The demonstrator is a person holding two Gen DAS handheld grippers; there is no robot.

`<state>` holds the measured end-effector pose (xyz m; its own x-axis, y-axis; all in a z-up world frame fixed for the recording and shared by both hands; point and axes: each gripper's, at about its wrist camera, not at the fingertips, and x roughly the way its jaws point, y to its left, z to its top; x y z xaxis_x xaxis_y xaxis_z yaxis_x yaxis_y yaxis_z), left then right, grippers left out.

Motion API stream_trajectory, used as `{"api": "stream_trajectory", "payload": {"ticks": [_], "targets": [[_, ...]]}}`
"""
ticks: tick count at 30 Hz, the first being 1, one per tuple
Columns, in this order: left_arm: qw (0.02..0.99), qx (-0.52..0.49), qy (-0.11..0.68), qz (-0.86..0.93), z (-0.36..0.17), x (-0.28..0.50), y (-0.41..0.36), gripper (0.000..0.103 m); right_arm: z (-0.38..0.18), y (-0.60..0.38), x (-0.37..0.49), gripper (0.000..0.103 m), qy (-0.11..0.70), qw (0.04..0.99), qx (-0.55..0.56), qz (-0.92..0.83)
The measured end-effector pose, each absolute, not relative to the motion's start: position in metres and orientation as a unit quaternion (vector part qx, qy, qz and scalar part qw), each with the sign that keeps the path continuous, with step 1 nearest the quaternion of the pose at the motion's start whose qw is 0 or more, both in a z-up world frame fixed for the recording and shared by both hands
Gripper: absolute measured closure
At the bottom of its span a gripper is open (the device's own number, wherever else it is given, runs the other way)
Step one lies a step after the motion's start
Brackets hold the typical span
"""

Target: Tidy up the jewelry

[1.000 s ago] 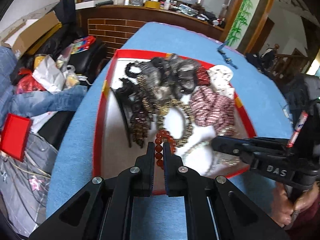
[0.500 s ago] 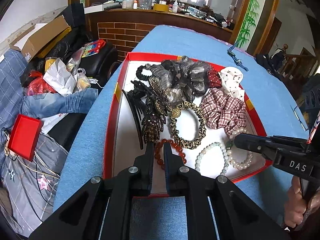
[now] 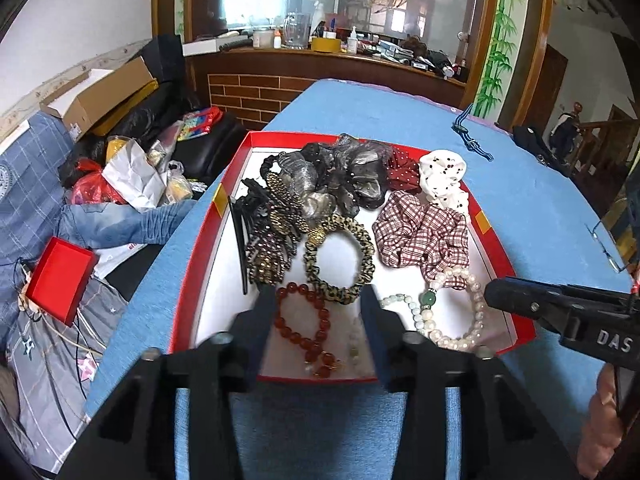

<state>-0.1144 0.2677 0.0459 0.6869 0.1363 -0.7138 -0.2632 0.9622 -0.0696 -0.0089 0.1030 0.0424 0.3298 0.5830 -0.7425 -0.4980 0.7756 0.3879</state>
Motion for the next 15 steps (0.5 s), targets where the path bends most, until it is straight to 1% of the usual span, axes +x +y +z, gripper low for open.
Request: {"api": "stream_trajectory", "payload": {"ticks": [1, 6, 8, 10, 15], "targets": [[0.916, -0.077, 0.377, 0.117, 0.044, -0.115, 0.264, 0.053, 0.042, 0.1, -0.011, 0.074, 0.474, 0.815, 0.046, 0.329], [0.918, -0.045, 0.372, 0.131, 0.036, -0.118, 0.247, 0.052, 0.036, 0.092, -0.018, 0.074, 0.476, 0.817, 0.046, 0.322], [0.919, -0.034, 0.369, 0.136, 0.033, -0.119, 0.243, 0.047, 0.033, 0.089, -0.021, 0.074, 0.477, 0.818, 0.044, 0.319], [0.92, -0.026, 0.366, 0.139, 0.032, -0.12, 0.241, 0.044, 0.03, 0.089, -0.022, 0.074, 0.481, 0.816, 0.044, 0.317], [0.919, -0.025, 0.366, 0.145, 0.027, -0.123, 0.242, 0.043, 0.024, 0.086, -0.025, 0.074, 0.486, 0.815, 0.043, 0.312]]}}
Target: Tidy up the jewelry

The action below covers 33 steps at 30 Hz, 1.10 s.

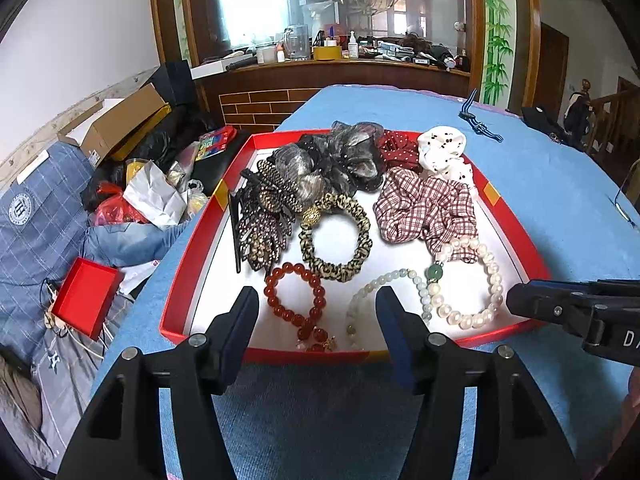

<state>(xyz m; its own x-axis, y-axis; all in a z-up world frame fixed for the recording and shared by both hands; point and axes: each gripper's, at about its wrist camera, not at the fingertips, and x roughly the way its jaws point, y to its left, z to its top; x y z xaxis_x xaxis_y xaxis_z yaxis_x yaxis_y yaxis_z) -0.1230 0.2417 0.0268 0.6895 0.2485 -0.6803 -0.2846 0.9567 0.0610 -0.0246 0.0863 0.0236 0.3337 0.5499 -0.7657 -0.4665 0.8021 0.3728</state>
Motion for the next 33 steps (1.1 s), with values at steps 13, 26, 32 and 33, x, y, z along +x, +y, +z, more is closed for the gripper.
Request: {"api": "stream_trajectory", "payload": {"ticks": [13, 26, 32, 33], "targets": [[0.932, -0.017, 0.325, 0.159, 0.037, -0.153, 0.232, 0.027, 0.041, 0.066, -0.052, 0.074, 0.459, 0.836, 0.049, 0.297], [0.949, -0.023, 0.269, 0.164, 0.071, -0.214, 0.218, 0.014, 0.074, 0.044, -0.121, 0.056, 0.402, 0.876, 0.03, 0.264], [0.955, -0.024, 0.23, 0.185, 0.085, -0.241, 0.217, 0.006, 0.077, 0.038, -0.149, 0.043, 0.376, 0.895, 0.022, 0.241], [0.955, -0.024, 0.227, 0.191, 0.086, -0.243, 0.218, 0.005, 0.076, 0.039, -0.152, 0.043, 0.371, 0.898, 0.015, 0.237]]}}
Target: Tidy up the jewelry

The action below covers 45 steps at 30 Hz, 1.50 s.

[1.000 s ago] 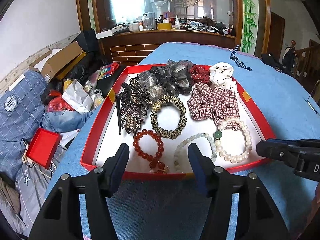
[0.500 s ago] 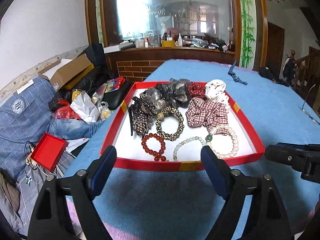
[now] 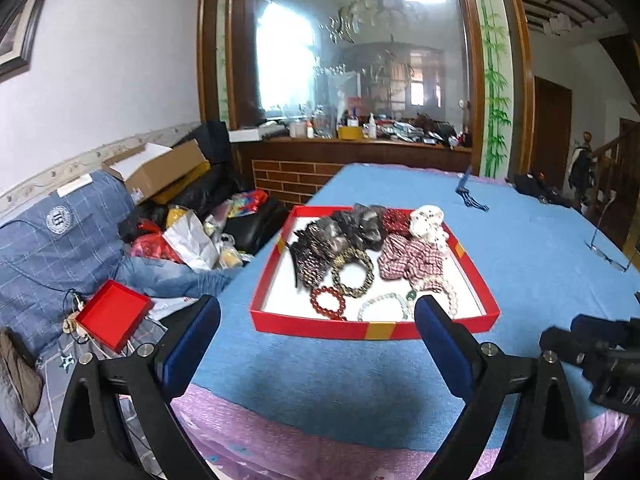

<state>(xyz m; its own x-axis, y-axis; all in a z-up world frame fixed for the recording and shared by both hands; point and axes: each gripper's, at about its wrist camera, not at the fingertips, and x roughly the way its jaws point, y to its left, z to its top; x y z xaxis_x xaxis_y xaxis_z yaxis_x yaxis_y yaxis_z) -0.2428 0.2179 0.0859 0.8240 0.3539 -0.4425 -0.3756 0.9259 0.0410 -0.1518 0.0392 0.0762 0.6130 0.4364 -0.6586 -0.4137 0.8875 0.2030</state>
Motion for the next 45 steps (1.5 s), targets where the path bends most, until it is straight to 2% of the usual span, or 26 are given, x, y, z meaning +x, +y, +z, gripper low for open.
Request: {"api": "stream_trajectory", "payload": {"ticks": [6, 10, 12, 15, 45], "targets": [[0.944, -0.021, 0.232, 0.232, 0.088, -0.24, 0.221, 0.003, 0.071, 0.042, -0.154, 0.04, 0.357, 0.91, 0.004, 0.211], [0.936, -0.019, 0.249, 0.247, 0.086, -0.241, 0.225, 0.002, 0.073, 0.04, -0.163, 0.029, 0.339, 0.92, -0.002, 0.197], [0.936, -0.03, 0.258, 0.236, 0.084, -0.243, 0.23, 0.002, 0.074, 0.042, -0.17, 0.02, 0.329, 0.925, -0.013, 0.191], [0.929, -0.043, 0.262, 0.256, 0.08, -0.25, 0.234, 0.002, 0.076, 0.045, -0.174, 0.014, 0.322, 0.927, -0.027, 0.191], [0.923, -0.028, 0.278, 0.264, 0.067, -0.252, 0.233, 0.002, 0.077, 0.06, -0.179, 0.012, 0.315, 0.929, -0.058, 0.188]]}}
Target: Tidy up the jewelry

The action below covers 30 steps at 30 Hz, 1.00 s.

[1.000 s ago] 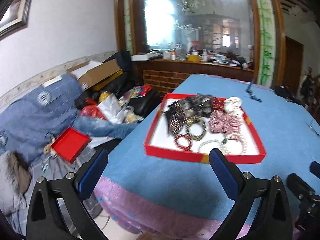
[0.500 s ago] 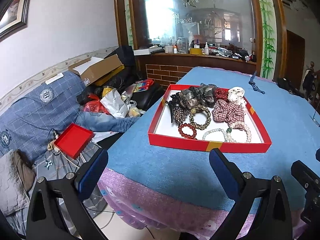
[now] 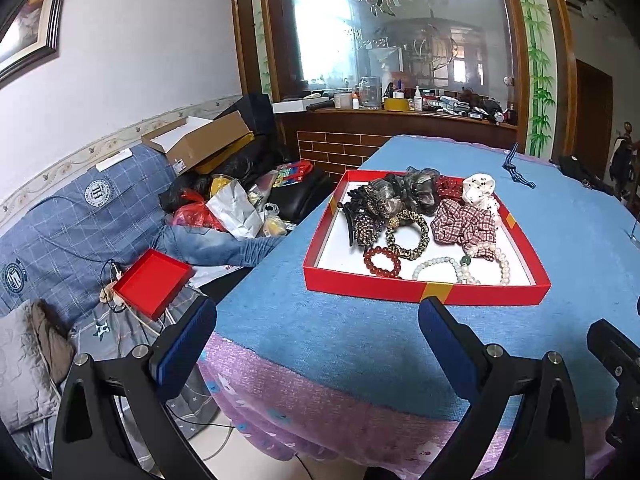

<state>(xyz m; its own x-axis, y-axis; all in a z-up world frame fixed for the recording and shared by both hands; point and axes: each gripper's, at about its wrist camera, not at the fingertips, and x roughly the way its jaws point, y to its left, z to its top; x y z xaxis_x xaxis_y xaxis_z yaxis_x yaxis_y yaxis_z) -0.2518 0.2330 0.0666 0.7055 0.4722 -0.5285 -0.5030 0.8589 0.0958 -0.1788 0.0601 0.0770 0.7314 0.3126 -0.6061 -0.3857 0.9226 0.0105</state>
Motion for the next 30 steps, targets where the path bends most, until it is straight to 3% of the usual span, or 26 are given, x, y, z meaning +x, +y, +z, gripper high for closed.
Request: {"api": "stream_trajectory", "payload": {"ticks": [30], "targets": [[0.923, -0.024, 0.276, 0.267, 0.0649, -0.252, 0.2343, 0.002, 0.0738, 0.063, -0.1808, 0.012, 0.317, 0.927, -0.062, 0.191]]}}
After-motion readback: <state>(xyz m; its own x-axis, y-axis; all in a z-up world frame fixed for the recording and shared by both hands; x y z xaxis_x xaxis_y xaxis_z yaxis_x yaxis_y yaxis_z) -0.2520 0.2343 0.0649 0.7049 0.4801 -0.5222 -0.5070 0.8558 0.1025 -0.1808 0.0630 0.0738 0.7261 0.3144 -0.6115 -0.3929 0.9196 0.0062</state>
